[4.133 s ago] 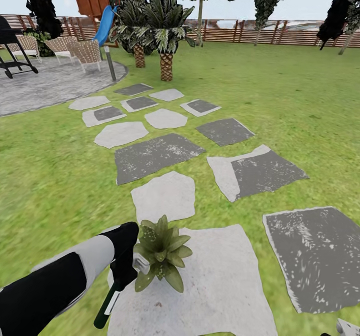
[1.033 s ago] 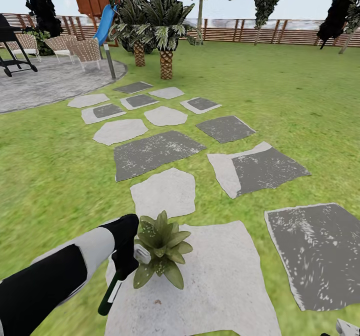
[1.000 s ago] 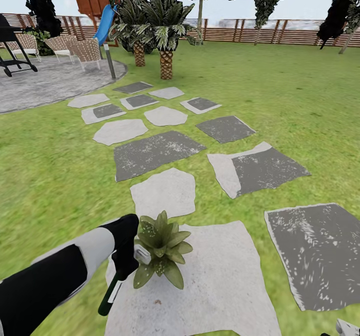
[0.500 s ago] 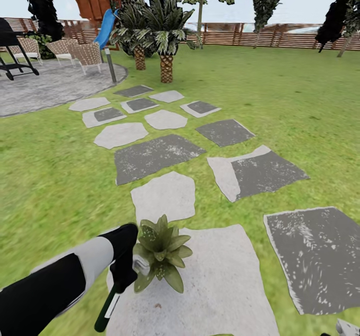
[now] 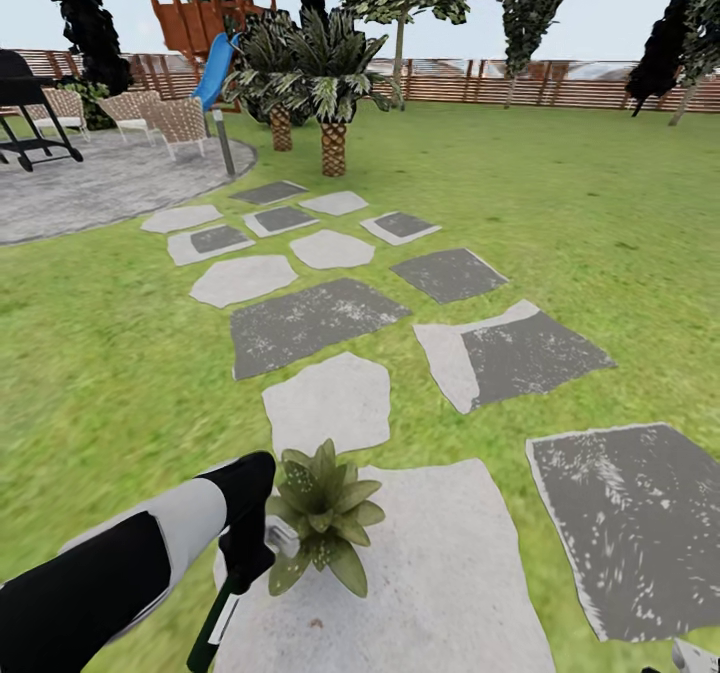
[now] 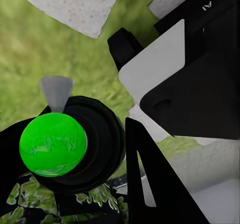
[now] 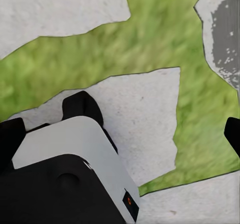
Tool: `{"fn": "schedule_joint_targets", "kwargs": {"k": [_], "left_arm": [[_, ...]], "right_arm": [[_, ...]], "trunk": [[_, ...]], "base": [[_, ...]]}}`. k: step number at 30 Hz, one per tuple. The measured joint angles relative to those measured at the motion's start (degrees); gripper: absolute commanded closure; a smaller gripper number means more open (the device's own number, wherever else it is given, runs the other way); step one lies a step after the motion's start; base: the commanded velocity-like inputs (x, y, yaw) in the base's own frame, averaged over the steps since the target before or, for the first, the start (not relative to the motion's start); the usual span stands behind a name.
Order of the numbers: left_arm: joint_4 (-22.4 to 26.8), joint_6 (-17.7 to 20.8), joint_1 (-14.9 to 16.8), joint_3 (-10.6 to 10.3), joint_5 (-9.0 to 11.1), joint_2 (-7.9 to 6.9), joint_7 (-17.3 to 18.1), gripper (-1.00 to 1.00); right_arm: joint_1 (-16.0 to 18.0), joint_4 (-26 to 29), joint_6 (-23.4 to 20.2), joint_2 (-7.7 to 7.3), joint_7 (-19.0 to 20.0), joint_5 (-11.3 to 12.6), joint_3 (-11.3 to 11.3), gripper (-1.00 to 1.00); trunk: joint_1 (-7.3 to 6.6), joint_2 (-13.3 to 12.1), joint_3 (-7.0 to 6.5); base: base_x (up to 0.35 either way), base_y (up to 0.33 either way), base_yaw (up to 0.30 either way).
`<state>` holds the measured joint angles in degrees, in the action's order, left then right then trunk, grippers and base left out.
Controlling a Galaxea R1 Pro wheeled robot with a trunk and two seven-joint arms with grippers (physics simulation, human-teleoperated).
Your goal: Pick up the pesticide atomizer in the garden and spray insectifuge to fully cover both potted plants in the garden.
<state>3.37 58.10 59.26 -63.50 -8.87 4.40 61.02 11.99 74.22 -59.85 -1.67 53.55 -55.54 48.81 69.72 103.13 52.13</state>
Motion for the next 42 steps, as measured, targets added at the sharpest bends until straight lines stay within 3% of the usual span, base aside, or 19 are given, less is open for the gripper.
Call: {"fn": "schedule_joint_targets", "kwargs": {"k": [8,13,17,19,33,42], "left_arm": [[0.0,0.0,0.0,3.4,0.0,0.25,-0.1,1.00],[0.0,0.1,0.0,7.5,0.0,0.26,-0.1,1.00],[0.0,0.1,0.0,12.7,0.1,0.01,-0.2,1.00],[0.0,0.1,0.0,13.9,0.0,-0.06,-0.2,1.00],[0.0,0.1,0.0,14.5,0.0,-0.14,-0.1,1.00],[0.0,0.1,-0.1,14.6,0.0,0.01,-0.1,1.00]], "right_arm": [[0.0,0.0,0.0,-0.16,0.0,0.0,0.0,-1.00],[0.0,0.0,0.0,-0.02,0.0,-0.1,0.0,-1.00],[0.0,0.0,0.0,-0.01,0.0,-0.1,0.0,-1.00],[0.0,0.0,0.0,0.00,0.0,-0.1,-0.1,-1.00],[0.0,0.0,0.0,0.00,0.0,-0.2,-0.2,-1.00],[0.0,0.0,0.0,0.01,0.0,-0.2,-0.2,-1.00]], "trunk": [[-0.01,0.0,-0.31],[-0.01,0.0,-0.52],[0.02,0.0,-0.65],[0.02,0.0,-0.66],[0.00,0.0,-0.50],[-0.01,0.0,-0.01]], "base": [[0.000,0.000,0.000],[-0.006,0.000,0.000],[-0.172,-0.095,0.000],[-0.253,-0.170,0.005],[-0.146,-0.061,0.093],[0.012,-0.278,0.172]]}}
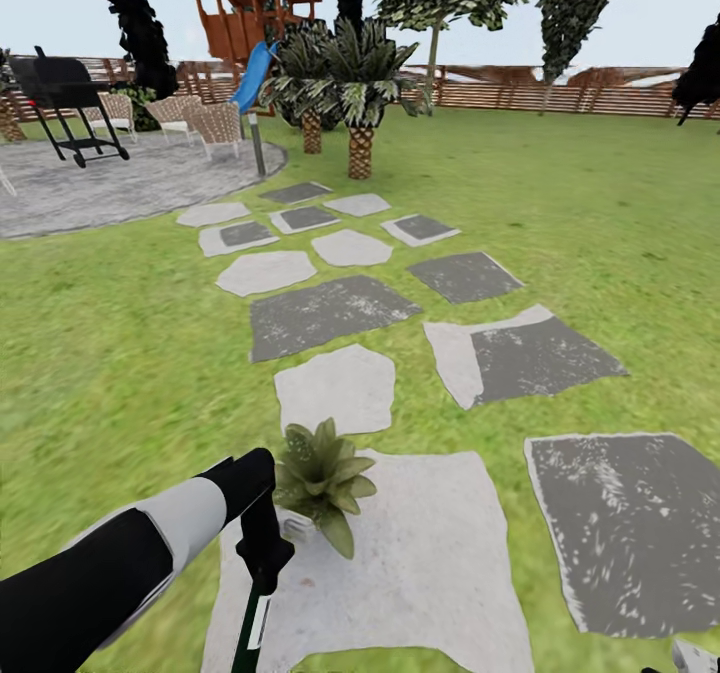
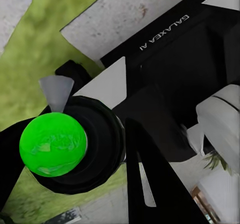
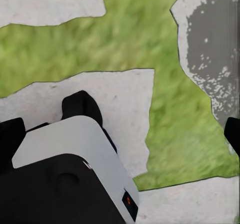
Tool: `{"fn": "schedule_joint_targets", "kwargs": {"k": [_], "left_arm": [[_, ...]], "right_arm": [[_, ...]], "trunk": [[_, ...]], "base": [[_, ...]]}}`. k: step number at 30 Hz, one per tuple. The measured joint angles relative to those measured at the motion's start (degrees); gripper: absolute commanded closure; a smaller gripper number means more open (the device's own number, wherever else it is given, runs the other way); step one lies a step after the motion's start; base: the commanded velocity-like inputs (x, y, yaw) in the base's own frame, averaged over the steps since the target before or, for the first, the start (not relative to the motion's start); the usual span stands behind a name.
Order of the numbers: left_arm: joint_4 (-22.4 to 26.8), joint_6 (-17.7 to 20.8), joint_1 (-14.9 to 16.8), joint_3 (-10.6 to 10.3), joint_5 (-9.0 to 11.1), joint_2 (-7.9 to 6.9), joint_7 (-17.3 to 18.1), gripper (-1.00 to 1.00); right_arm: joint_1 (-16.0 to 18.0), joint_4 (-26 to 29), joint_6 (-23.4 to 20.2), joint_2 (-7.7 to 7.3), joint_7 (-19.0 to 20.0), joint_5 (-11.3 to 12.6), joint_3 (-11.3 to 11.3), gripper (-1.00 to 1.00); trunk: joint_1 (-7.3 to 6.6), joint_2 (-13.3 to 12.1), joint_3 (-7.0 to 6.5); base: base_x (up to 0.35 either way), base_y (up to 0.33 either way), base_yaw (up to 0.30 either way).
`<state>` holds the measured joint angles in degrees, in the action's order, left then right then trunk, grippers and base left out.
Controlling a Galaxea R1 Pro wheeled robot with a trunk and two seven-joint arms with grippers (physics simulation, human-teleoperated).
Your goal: Pick up the pesticide atomizer in the garden and spray insectifuge to fully cover both potted plants in the garden.
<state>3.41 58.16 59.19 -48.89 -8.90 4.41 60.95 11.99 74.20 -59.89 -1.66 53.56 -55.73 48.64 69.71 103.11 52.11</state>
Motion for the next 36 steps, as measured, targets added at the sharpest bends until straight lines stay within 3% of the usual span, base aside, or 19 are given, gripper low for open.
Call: {"fn": "schedule_joint_targets", "kwargs": {"k": [8,23,36], "left_arm": [[0.0,0.0,0.0,0.0,0.0,-0.03,0.0,1.00],[-0.1,0.0,-0.4,0.0,0.0,-0.04,-0.1,1.00],[-0.1,0.0,-0.4,0.0,0.0,-0.04,-0.1,1.00]], "right_arm": [[0.0,-0.1,0.0,0.00,0.0,0.0,0.0,-1.00],[0.0,-1.9,0.0,-0.09,-0.1,0.0,0.0,-1.00],[0.0,-1.9,0.0,-0.06,-0.1,0.0,0.0,-1.00]], "trunk": [[-0.01,0.0,0.46],[0.00,0.0,0.96],[-0.01,0.0,1.46]], "base": [[0.154,-0.240,0.177],[0.011,-0.020,0.138],[-0.004,-0.253,0.208]]}}
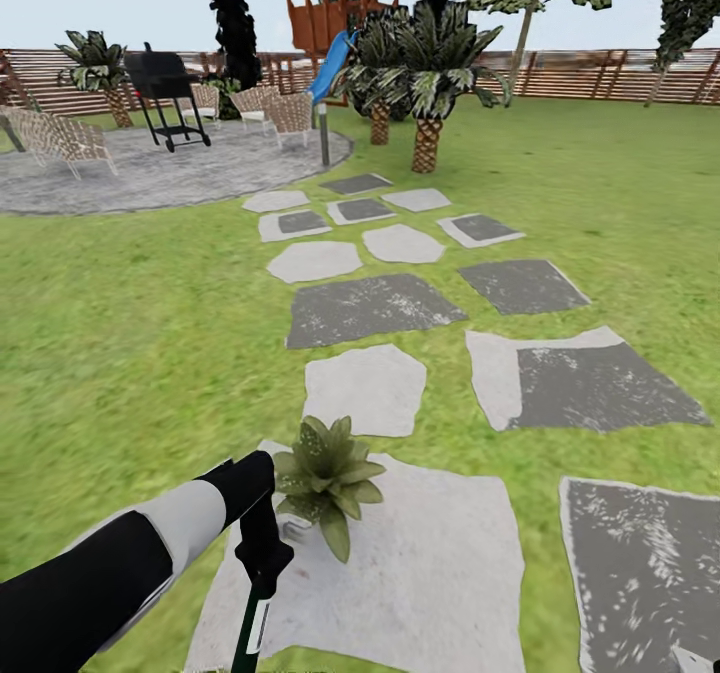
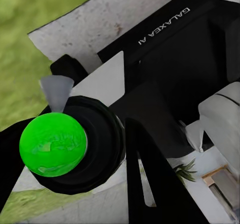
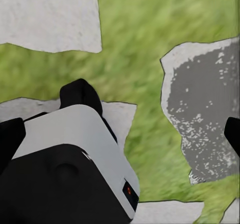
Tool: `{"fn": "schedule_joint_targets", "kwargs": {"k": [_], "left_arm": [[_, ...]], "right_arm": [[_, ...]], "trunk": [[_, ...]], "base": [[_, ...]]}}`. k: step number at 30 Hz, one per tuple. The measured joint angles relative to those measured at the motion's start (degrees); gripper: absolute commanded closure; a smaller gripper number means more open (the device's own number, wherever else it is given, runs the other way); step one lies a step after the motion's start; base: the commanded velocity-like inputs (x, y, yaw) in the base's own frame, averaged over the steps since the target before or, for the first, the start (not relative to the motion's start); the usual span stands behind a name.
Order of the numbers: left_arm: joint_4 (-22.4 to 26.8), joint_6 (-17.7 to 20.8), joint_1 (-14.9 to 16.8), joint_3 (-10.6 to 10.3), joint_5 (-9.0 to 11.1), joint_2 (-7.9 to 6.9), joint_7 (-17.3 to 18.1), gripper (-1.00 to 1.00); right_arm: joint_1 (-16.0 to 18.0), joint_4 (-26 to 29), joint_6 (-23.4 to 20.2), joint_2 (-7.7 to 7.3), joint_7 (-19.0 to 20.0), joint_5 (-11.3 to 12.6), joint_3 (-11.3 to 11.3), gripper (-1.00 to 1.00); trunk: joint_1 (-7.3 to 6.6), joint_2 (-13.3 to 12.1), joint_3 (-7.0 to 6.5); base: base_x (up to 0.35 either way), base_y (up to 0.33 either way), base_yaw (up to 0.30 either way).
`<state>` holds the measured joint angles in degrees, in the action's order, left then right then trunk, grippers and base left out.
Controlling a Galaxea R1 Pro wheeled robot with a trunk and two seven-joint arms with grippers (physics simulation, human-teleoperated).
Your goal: Pick up the pesticide atomizer in the garden and spray insectifuge to fully cover both potted plants in the garden.
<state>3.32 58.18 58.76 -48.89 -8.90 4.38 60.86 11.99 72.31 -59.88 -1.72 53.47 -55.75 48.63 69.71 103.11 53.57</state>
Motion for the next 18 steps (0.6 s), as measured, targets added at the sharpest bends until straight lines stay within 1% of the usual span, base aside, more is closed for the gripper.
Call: {"fn": "schedule_joint_targets", "kwargs": {"k": [9,13,15,18], "left_arm": [[-0.1,0.0,0.0,0.0,0.0,0.02,0.0,1.00],[0.0,0.0,0.0,0.1,0.0,-0.05,0.2,1.00],[0.0,0.0,-0.6,0.1,0.0,-0.06,0.3,1.00],[0.0,0.0,-1.3,0.6,0.1,-0.07,0.2,1.00]], "right_arm": [[0.0,0.0,0.0,-0.03,0.1,0.0,0.0,-1.00],[0.0,0.0,0.0,-0.03,0.1,0.0,0.0,-1.00],[0.0,0.0,0.0,-0.04,0.1,0.0,0.0,-1.00],[0.0,0.0,0.0,-0.02,0.0,0.0,-0.1,-1.00]], "trunk": [[0.02,0.0,0.03],[0.01,0.0,0.03],[0.01,0.0,0.03],[0.01,0.0,0.05]], "base": [[-0.088,-0.237,0.010],[-0.028,-0.061,0.000],[-0.004,-0.009,0.006],[-0.001,-0.002,0.136]]}}
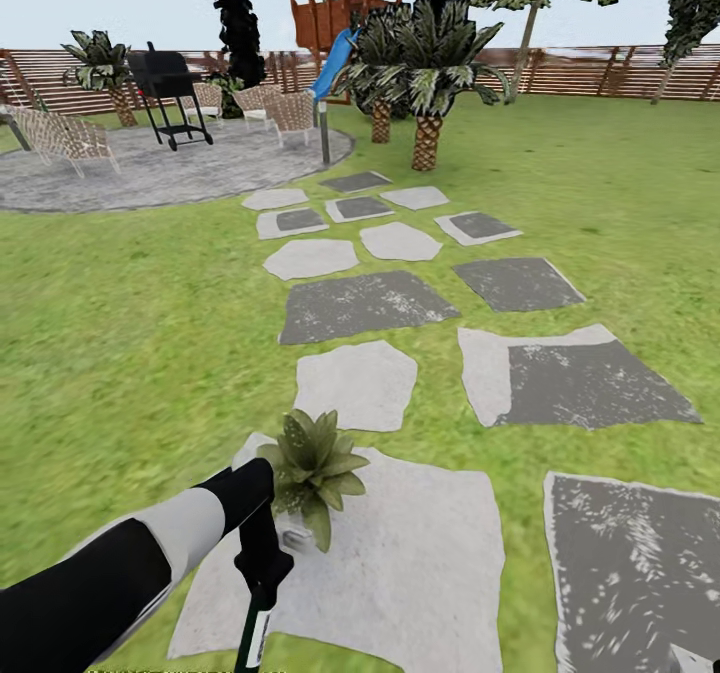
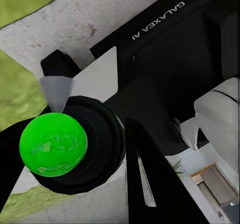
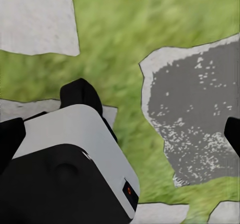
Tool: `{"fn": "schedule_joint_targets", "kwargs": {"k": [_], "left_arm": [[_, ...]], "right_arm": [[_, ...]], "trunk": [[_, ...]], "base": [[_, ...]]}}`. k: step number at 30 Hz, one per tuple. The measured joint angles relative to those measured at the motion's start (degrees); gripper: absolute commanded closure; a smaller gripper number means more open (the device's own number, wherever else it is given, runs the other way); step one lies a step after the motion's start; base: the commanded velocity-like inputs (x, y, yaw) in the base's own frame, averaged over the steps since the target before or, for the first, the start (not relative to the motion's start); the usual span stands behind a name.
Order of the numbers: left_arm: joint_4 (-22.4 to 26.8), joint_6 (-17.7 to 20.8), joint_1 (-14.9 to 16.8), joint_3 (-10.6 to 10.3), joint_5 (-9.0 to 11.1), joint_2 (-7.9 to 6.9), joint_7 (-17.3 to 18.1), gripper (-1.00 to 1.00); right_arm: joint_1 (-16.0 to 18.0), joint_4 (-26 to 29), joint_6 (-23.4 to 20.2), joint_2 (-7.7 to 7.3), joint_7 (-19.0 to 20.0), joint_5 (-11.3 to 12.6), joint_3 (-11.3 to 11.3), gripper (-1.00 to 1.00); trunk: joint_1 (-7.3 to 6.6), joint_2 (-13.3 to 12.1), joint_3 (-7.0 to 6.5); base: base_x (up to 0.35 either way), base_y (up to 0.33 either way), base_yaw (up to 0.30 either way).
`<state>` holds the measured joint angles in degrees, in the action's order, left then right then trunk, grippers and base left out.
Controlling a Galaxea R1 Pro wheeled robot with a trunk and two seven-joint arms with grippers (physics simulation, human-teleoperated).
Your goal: Pick up the pesticide atomizer in the garden and spray insectifuge to fully cover both potted plants in the garden.
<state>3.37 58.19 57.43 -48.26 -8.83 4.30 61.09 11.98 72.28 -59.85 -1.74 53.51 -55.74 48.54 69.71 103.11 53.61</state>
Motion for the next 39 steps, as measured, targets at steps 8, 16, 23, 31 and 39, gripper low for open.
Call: {"fn": "schedule_joint_targets", "kwargs": {"k": [8,16,23,31,39], "left_arm": [[0.0,0.0,-0.2,1.4,0.0,-0.01,-0.1,1.00],[0.0,0.0,-0.2,1.4,0.0,0.01,-0.1,1.00],[-0.1,0.0,-0.2,1.5,0.0,0.18,-0.1,1.00],[0.0,0.0,-0.3,5.5,0.0,0.11,-0.2,1.00],[0.1,0.0,-0.3,7.6,-0.1,0.16,-0.2,1.00]], "right_arm": [[0.0,0.0,0.0,0.07,-0.1,-0.1,-0.1,-1.00],[0.0,0.0,0.0,-0.01,-0.1,-0.1,-0.1,-1.00],[0.0,0.0,0.0,-0.02,-0.1,-0.1,-0.1,-1.00],[0.0,0.0,0.0,-0.01,-0.1,-0.1,-0.1,-1.00],[0.0,-0.6,0.0,-0.01,-0.1,-0.1,-0.1,-1.00]], "trunk": [[0.00,0.0,0.22],[0.00,0.0,0.49],[0.00,0.0,0.72],[0.00,0.0,0.98],[0.00,0.0,1.17]], "base": [[0.000,0.000,0.236],[0.000,0.000,0.245],[0.000,0.000,0.245],[0.000,-0.179,0.226],[0.000,-0.343,0.147]]}}
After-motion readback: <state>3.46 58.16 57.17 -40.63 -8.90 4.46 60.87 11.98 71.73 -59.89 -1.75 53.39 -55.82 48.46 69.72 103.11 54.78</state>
